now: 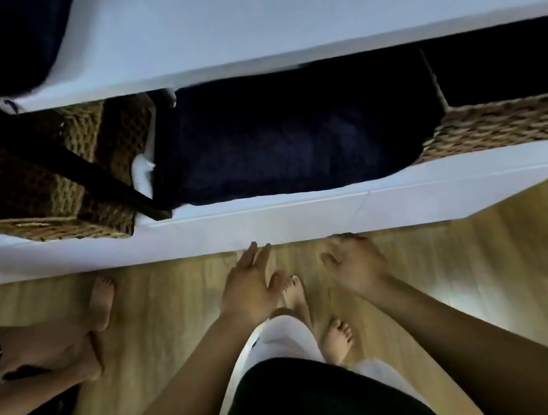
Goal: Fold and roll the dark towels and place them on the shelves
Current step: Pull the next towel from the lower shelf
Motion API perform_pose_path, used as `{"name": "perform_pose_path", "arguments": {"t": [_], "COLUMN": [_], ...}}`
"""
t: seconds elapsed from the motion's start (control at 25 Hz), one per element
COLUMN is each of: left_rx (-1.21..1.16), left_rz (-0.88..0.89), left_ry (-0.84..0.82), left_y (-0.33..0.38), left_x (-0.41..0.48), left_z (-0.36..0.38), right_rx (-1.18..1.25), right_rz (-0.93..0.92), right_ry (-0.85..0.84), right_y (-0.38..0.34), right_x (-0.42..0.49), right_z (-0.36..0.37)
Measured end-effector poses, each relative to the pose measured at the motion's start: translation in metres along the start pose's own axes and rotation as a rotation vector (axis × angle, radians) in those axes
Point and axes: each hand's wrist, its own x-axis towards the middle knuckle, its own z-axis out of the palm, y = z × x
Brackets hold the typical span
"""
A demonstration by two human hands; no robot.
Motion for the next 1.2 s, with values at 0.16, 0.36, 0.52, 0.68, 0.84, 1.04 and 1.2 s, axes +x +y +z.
{"name": "perform_pose_path", "arguments": {"t": [0.16, 0.36, 0.52, 0.68, 0.84, 1.04, 1.2], "left_rx": [-0.364, -1.048, -1.612, -1.756, -1.845, -1.908, -1.903], "left_rz": [-0.109, -0.378, -0.532, -0.687, -0.756, -0.767, -0.780], "left_ry": [0.081, 0.170, 0.069, 0.095, 0.262, 0.302, 0.414], "left_y": [-0.010, -0.020, -0.029, -0.035, -0.036, -0.041, -0.058], "left_x": [0.046, 0.121, 0.176, 0.206, 0.217, 0.228, 0.231], "left_z": [0.006, -0.013, -0.033, -0.040, -0.055, -0.082, -0.092], "right_rx": [0.245, 0.791, 1.214, 1.463, 1.654, 1.835, 1.964], "right_rz": [0.043, 0.399, 0.614, 0.750, 0.806, 0.727, 0.603], "right_ry": [-0.038, 0.007, 0.036, 0.041, 0.214, 0.271, 0.323], "right_y": [0.025, 0.014, 0.003, 0.011, 0.022, 0.028, 0.038], "right_x": [0.022, 0.086, 0.149, 0.191, 0.194, 0.194, 0.188], "right_z": [0.000, -0.007, -0.016, -0.023, -0.031, -0.058, -0.070]}}
